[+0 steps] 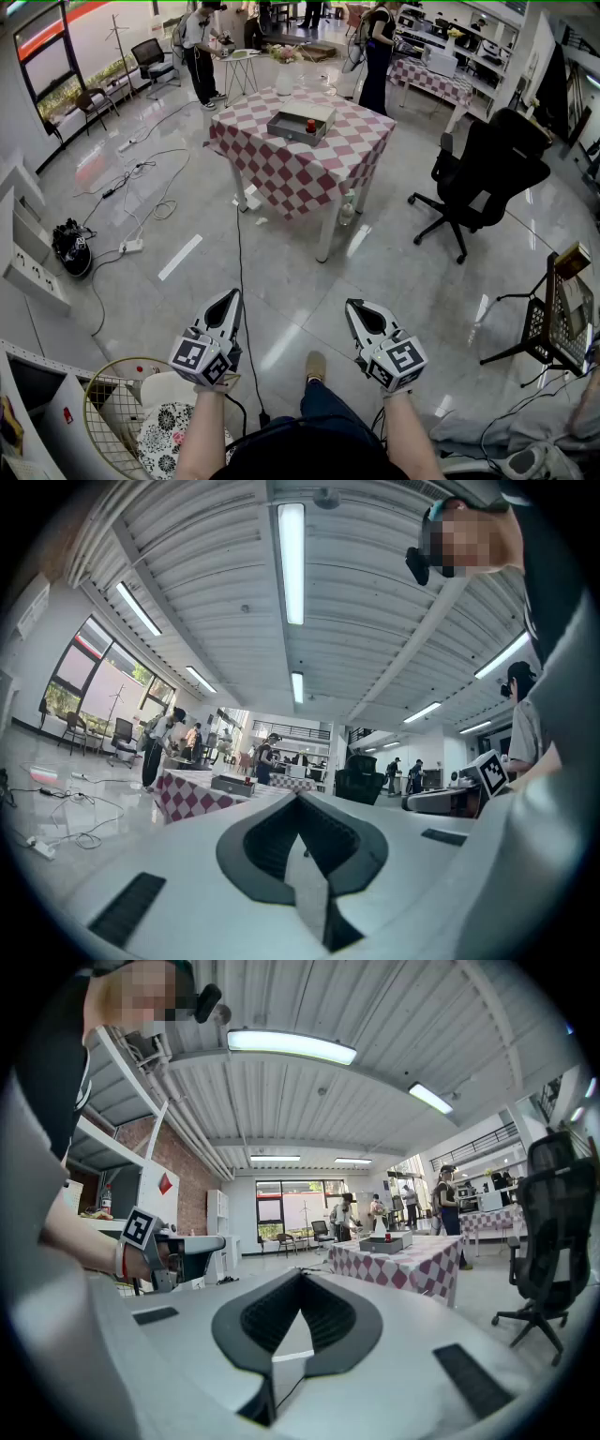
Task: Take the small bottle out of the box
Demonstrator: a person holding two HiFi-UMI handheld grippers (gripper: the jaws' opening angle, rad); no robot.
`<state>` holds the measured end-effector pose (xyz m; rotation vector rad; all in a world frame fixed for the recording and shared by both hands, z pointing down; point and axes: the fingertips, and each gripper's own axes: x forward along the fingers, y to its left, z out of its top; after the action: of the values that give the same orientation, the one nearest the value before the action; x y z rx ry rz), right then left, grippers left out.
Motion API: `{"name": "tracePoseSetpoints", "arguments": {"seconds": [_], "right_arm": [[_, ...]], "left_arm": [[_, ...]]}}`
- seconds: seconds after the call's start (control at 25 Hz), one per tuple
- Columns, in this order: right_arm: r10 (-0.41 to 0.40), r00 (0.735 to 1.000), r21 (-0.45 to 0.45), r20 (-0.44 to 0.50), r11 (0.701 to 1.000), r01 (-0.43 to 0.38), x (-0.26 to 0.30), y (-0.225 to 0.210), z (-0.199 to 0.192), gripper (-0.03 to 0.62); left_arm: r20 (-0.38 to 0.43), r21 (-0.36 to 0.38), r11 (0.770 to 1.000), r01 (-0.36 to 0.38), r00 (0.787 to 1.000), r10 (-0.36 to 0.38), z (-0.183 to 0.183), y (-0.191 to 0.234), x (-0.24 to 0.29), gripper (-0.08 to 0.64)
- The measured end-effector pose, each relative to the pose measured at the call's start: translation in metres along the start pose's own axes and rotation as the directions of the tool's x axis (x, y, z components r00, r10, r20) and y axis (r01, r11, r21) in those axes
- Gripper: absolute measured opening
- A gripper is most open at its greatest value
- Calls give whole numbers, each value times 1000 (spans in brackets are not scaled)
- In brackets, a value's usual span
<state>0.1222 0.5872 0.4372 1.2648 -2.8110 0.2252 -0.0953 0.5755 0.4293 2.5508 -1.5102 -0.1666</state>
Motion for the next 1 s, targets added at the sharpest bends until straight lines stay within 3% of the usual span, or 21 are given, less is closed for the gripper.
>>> {"name": "tracePoseSetpoints", "arguments": {"seconds": [0.24,1.0], "right_arm": [[-5,1000,-14,-8,1000,5,36,-43,5,3],[71,997,6,-3,997,-71,148,-162,30,5]], "left_arm": [[27,14,1000,18,999,-19,9,15,53,3],[13,22,994,-106,994,106,13,81,184,3]]}}
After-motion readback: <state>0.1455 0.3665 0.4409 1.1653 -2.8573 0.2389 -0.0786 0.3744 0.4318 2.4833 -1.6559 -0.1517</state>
